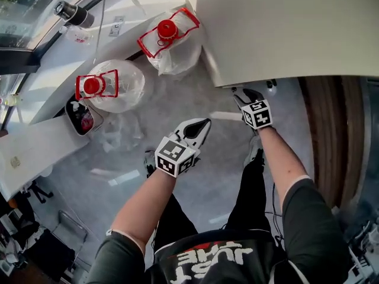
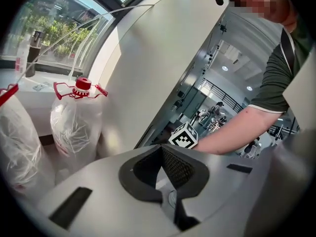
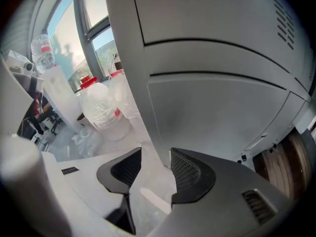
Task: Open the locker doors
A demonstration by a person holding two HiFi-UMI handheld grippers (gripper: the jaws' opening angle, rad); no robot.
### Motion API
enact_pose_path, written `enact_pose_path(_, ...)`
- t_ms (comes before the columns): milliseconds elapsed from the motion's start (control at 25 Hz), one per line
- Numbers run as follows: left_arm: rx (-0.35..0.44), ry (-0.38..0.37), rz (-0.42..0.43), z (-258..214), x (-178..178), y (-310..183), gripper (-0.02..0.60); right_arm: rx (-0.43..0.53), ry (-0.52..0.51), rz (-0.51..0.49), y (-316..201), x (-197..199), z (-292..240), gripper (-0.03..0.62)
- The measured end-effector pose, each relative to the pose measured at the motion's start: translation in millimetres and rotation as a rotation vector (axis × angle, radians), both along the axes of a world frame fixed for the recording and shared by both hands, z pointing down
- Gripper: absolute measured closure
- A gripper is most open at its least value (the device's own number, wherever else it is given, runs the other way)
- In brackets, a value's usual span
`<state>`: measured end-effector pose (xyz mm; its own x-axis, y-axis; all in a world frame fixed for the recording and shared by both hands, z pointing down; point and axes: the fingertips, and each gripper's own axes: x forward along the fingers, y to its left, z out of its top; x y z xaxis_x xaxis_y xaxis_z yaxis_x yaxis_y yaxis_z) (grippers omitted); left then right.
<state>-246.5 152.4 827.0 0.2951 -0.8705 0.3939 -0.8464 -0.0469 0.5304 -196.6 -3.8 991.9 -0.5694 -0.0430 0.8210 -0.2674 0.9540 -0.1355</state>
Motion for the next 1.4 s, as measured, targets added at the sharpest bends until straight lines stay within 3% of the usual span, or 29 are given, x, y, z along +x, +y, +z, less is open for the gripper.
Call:
enact_pose_path(160, -0.007, 0.004, 0.011, 16.0, 3.0, 6.4, 0.575, 0.022, 0.026, -0.028, -0.1, -11.9, 28.0, 0.392)
enact_pose_path(360, -0.028, 0.005, 0.028, 34.1, 8.0, 21.3, 0.575, 0.045, 0.036, 0.044, -15.4, -16.0, 46.3, 0.373)
enact_pose_path(640, -0.038, 0.036, 0.002, 39.8, 5.8, 29.5, 0.575, 0.007, -0.148, 0.219, -12.7, -24.1, -0.6, 0.355)
enact_pose_path(880, -0.022, 0.045, 0.007, 29.0, 13.7, 20.5, 0.575, 0.096, -0.103, 0.264, -34.4, -23.5, -10.4, 0.352)
enact_pose_path(1240, -0.035, 0.032, 0.031, 36.1, 21.0, 21.4, 0.575, 0.075, 0.051, 0.002, -22.1, -16.4, 42.2, 0.352)
enact_pose_path(1400, -0.051, 0.033, 0.029, 47.6, 21.4, 31.2, 0.575, 0.066, 0.088, -0.029, -24.1, -18.7, 62.8, 0.352)
